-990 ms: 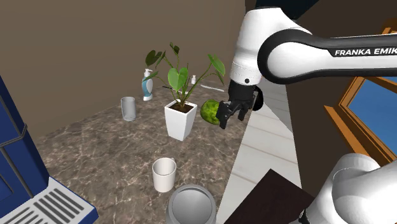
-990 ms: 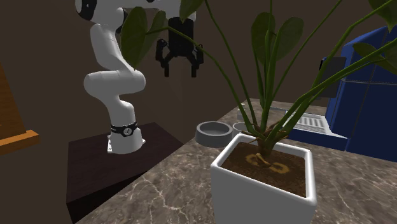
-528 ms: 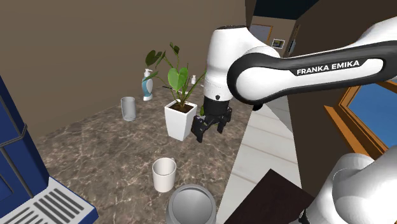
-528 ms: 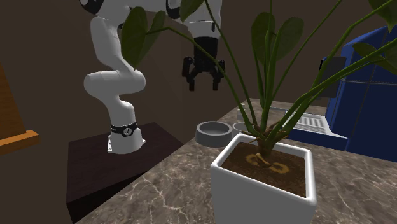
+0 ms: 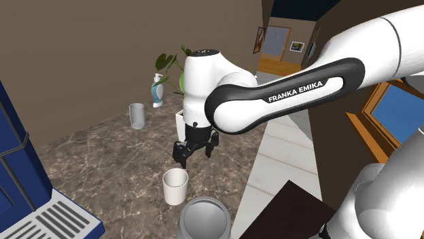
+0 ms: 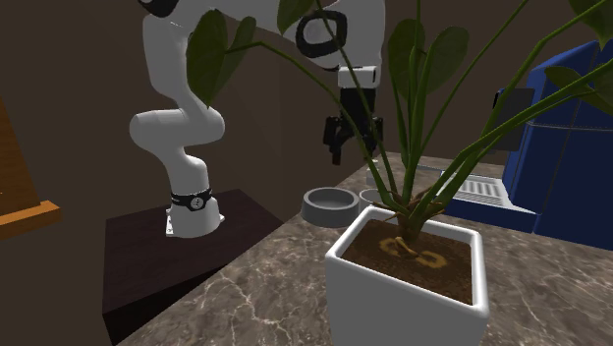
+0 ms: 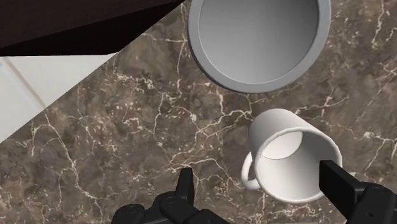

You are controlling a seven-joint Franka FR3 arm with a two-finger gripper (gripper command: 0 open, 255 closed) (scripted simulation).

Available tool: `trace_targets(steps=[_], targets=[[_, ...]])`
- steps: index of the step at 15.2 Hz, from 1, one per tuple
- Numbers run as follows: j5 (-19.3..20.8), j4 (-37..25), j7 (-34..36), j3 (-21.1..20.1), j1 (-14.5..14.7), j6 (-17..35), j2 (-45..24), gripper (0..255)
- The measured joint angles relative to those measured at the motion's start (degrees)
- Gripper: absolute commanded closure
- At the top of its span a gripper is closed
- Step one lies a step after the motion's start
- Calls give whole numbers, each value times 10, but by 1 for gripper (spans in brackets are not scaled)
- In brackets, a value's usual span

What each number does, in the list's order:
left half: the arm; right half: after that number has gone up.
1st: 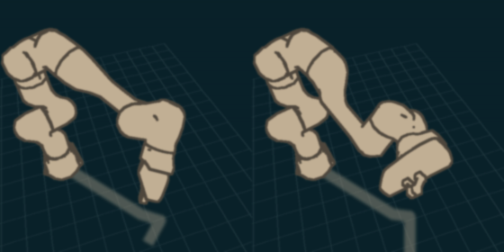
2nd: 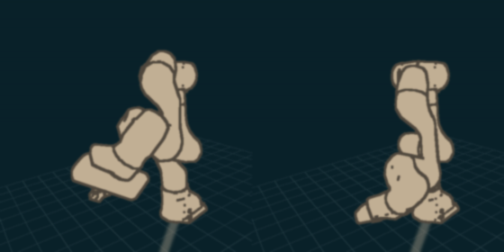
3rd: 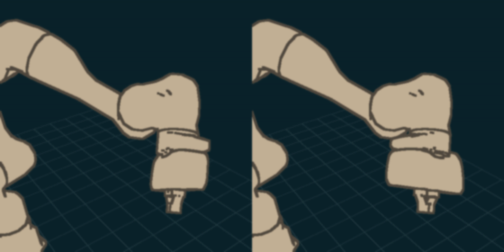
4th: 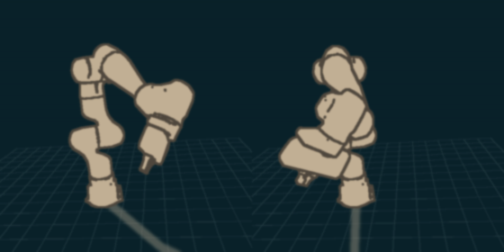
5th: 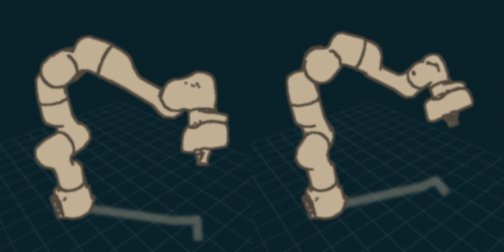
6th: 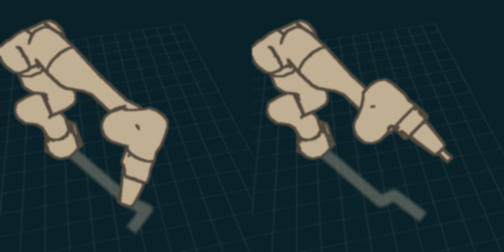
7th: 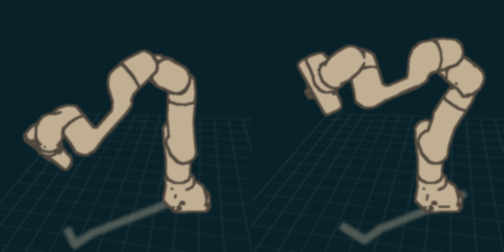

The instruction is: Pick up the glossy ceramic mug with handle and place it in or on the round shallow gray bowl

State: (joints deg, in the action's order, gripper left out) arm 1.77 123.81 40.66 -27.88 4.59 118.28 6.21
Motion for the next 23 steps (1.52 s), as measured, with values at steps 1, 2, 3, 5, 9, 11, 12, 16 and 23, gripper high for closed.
trace_targets(steps=[1, 2, 3, 5, 9, 11, 12, 16, 23], targets=[[8, -13, 15, -7, 3, 3, -18, 0], [20, -21, 29, -12, 5, 13, -41, 0], [36, -43, 48, -18, 9, 17, -71, 0], [60, -74, 78, -25, 19, 21, -115, 0], [106, -133, 126, -26, 44, 28, -199, 0], [116, -136, 133, -23, 48, 39, -215, 0], [120, -135, 134, -21, 48, 45, -221, 0], [132, -125, 144, -17, 52, 68, -237, 0], [135, -123, 145, -16, 52, 73, -240, 255]])
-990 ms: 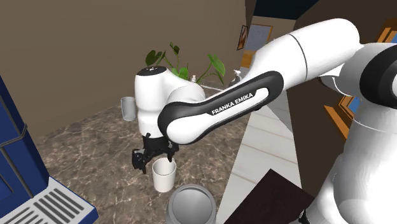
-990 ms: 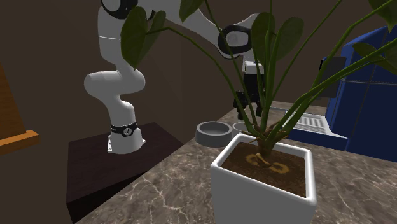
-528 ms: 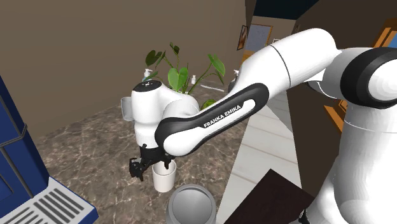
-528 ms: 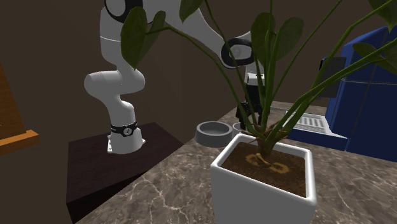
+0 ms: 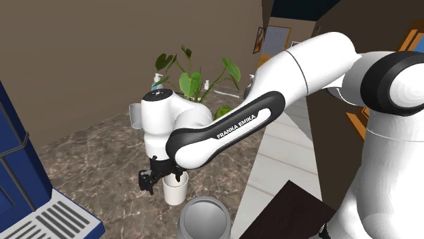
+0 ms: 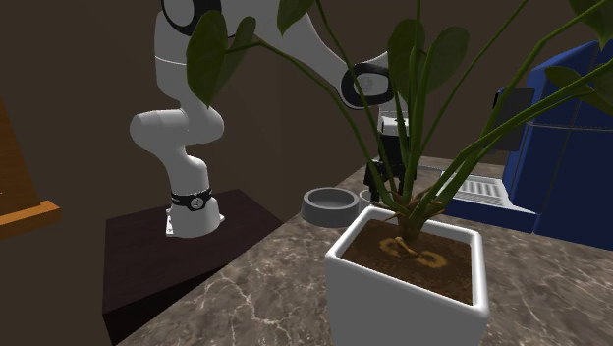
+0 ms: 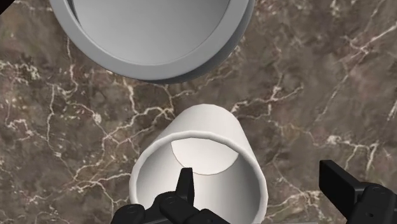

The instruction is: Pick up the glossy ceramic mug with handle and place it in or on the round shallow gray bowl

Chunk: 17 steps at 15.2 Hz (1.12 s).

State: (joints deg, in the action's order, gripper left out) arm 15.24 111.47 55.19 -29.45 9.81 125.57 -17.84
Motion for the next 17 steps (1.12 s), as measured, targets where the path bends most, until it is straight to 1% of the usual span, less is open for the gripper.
trace_targets(steps=[10, 17], targets=[[0, 0, 0, 0, 0, 0, 0, 255], [-18, -19, -13, -7, -4, -37, 23, 255]])
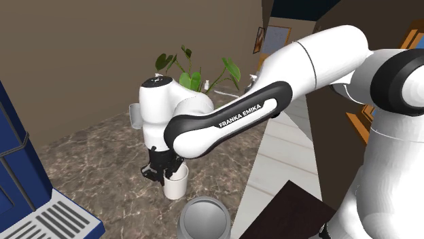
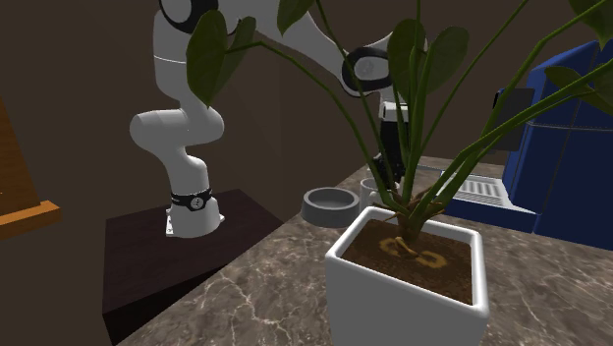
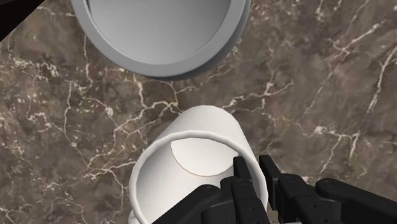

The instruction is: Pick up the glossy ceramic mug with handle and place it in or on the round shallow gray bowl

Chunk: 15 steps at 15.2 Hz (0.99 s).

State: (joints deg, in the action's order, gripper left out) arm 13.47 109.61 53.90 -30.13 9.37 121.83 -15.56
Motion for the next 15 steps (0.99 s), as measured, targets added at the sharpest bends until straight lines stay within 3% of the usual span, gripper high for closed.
trace_targets(steps=[15], targets=[[-34, -64, -28, -10, -7, -101, 46, 255]])
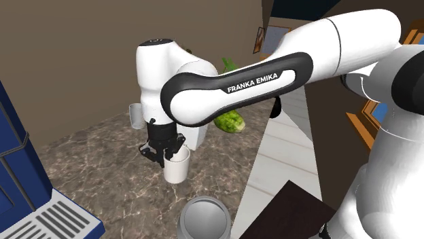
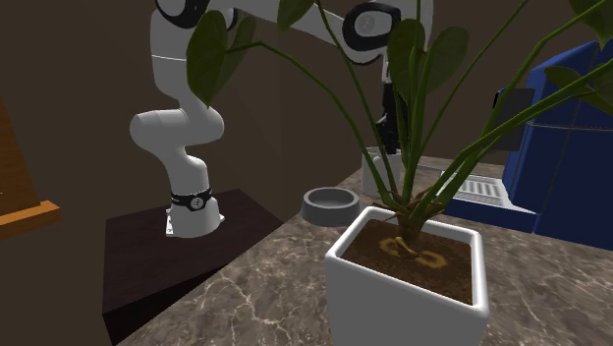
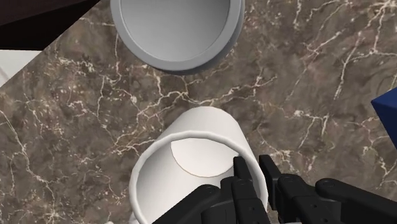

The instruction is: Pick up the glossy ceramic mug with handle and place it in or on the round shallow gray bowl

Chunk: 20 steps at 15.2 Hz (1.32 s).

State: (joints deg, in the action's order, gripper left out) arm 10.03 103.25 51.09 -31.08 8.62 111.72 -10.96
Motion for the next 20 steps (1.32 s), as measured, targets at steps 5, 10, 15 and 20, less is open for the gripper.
trace_targets(steps=[5, 10, 15, 20], targets=[[-39, 55, -8, -9, -5, -6, 72, 255], [-109, 150, -23, -14, 3, -13, 193, 255], [-151, 211, -31, -11, 20, -18, 269, 255], [-154, 246, -28, -15, 23, 16, 270, 255]])
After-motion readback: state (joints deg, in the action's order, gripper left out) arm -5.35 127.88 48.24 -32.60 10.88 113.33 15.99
